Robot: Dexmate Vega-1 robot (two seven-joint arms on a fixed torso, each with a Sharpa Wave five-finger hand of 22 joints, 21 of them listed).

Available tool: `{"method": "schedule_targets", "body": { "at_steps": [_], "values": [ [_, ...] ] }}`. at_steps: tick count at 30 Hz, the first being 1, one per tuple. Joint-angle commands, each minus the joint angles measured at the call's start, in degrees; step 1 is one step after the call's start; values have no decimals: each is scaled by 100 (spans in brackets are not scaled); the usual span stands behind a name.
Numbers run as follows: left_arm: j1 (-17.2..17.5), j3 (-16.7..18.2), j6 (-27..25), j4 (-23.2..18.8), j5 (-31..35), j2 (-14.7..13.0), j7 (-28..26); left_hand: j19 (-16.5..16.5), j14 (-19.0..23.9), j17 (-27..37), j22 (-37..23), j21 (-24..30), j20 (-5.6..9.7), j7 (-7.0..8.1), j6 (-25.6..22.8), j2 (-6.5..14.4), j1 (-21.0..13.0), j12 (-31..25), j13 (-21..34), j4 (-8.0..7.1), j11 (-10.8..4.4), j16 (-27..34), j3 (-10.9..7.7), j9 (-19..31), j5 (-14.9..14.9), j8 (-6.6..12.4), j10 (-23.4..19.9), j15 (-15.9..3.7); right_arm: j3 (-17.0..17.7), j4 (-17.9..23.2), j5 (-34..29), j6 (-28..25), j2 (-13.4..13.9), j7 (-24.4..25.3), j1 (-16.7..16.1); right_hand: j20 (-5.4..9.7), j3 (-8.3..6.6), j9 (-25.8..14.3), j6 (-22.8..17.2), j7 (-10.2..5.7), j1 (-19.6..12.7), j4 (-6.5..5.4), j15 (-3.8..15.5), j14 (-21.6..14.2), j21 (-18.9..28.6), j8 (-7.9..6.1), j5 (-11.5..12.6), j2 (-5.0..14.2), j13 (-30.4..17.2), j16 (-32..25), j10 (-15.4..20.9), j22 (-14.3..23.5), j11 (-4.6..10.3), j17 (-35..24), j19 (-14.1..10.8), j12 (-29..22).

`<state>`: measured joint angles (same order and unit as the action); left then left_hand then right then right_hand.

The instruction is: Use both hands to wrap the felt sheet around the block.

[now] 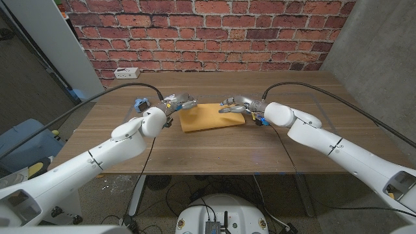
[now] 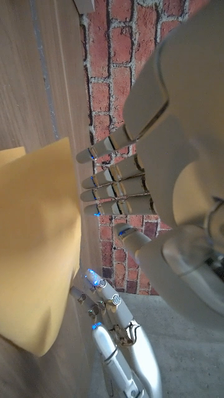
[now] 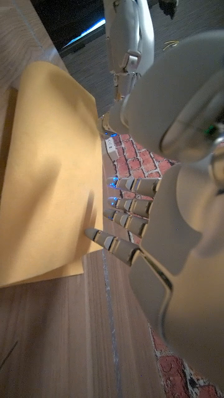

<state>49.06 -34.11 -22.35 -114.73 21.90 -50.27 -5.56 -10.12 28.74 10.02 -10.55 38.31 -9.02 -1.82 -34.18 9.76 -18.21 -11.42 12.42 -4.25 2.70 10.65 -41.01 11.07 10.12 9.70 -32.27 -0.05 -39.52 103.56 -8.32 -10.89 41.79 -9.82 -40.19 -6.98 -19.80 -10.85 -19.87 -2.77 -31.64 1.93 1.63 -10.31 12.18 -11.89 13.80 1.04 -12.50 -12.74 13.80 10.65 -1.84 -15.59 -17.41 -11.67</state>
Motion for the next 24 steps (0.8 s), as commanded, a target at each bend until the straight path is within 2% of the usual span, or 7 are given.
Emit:
{"method": "schedule_targets", "body": {
  "at_steps": [1, 6, 10, 11, 14, 17, 24],
  "values": [
    [584, 614, 1196, 363, -510, 94, -1167, -7, -89, 25, -17, -36, -71, 115, 434, -81, 12, 29, 26, 49, 0, 6, -59, 26, -15, -26, 175, -1, 457, -246, 597, 942, -169, 966, -426, 8, -39, -11, -32, -6, 12, -21, 0, 19, 32, -12, 10, 27, -17, -13, -46, 21, 24, -2, -68, -4],
    [700, 867, 1890, 699, -903, 123, -1350, -1, -141, 29, -19, -54, -92, 182, 709, -113, 47, 55, 28, 71, -17, 6, -61, 21, -21, -17, 351, 9, 569, -213, 647, 1106, -330, 1415, -578, 20, -50, -10, -38, -2, 2, -7, -9, 26, 30, -9, 6, 36, -16, -7, -53, 20, 23, 7, -64, -3],
    [735, 1137, 2981, 1316, -1601, 204, -1325, 2, -173, 32, -20, -63, -102, 185, 836, -134, 70, 60, 28, 79, -18, 4, -54, 19, -25, -16, 427, 34, 636, -82, 615, 1053, -472, 1789, -696, 29, -58, -10, -55, -19, 0, 1, -20, 28, 26, -10, 1, 46, -14, -3, -41, 19, 27, 13, -56, -10],
    [735, 1143, 3015, 1332, -1603, 212, -1316, 2, -181, 32, -20, -65, -100, 182, 848, -138, 77, 66, 28, 79, -12, 4, -52, 18, -25, -9, 458, 35, 634, -79, 616, 1048, -471, 1795, -695, 38, -60, -9, -60, -20, -2, 5, -19, 26, 26, -10, -1, 49, -14, -2, -31, 19, 16, 15, -57, -14],
    [665, 1267, 3514, 1702, -2225, 199, -852, 2, -247, 36, -20, -74, -106, 197, 987, -157, 108, 76, 27, 83, 8, -6, -41, 14, -29, -9, 565, 68, 657, 70, 583, 903, -550, 1999, -769, 44, -65, -9, -65, -16, -6, 13, -24, 22, 27, -9, -4, 51, -13, -2, -20, 19, 11, 20, -58, -19],
    [551, 1363, 4179, 2285, -2994, 243, -228, 19, -445, 48, -22, -100, -124, 178, 1293, -144, 171, 99, 21, 70, 126, -31, -30, 4, -35, -14, 821, 142, 726, 195, 662, 828, -679, 2240, -889, 48, -70, -9, -69, -24, -15, 23, -28, 15, 28, -8, -6, 52, -12, -2, -16, 18, 8, 25, -60, -21],
    [404, 1478, 5100, 3167, -4136, 522, 686, 178, -872, 44, -18, -207, -32, 322, 1875, -221, 297, 116, -7, 92, 177, -69, 30, -24, -41, -19, 1260, 246, 989, 160, 1001, 1293, -906, 2744, -1229, 15, -71, -7, -82, -22, -14, 41, -28, 7, 25, -6, -17, 41, -9, 0, -1, 17, -7, 36, -56, -27]
  ]
}}
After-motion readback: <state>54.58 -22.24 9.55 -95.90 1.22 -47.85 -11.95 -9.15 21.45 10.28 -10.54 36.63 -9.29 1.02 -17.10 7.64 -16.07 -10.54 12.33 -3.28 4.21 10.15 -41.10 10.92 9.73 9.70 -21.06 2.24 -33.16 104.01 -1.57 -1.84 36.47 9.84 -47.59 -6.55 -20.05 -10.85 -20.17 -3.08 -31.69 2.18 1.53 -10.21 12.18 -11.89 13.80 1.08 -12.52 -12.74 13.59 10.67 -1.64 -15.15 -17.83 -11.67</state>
